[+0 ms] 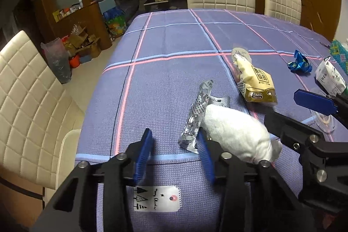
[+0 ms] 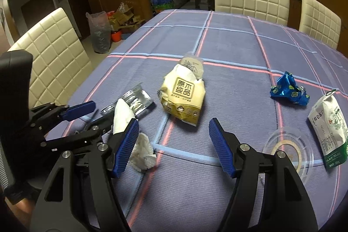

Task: Collect trash
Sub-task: 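Grasp the silver blister pack with the left tool while the right tool grasps the white tissue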

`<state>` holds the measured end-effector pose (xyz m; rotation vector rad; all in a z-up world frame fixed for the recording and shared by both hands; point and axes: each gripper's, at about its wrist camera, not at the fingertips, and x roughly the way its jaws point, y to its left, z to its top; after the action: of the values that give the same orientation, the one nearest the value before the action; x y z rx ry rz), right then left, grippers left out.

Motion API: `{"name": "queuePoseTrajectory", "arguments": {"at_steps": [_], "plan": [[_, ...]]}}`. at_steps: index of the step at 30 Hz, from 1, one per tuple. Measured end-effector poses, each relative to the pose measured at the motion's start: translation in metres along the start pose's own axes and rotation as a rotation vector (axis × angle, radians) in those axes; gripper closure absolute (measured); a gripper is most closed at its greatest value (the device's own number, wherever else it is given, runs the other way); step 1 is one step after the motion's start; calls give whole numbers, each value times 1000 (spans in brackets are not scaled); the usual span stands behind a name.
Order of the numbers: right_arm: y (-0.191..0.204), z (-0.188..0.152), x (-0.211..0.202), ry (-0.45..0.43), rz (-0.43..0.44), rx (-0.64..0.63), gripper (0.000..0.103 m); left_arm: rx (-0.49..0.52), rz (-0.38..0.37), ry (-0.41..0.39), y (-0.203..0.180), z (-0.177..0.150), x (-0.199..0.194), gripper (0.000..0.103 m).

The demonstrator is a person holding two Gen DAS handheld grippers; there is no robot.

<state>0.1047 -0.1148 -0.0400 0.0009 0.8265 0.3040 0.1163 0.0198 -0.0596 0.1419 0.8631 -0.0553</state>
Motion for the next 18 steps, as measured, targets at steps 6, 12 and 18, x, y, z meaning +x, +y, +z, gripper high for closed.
{"name": "queuePoseTrajectory", "arguments": {"at_steps": [6,12,18], "plan": [[7,-5,-5,-4,39,-27,35,14,-37,2,4,0,1,86],[19,-12,-4,16,52,-77,35,-12,-54,3,14,-2,-1,89],[29,-16,-11,-5,54,-118,35,-15,-16,-7,20,-9,-10,97]]}}
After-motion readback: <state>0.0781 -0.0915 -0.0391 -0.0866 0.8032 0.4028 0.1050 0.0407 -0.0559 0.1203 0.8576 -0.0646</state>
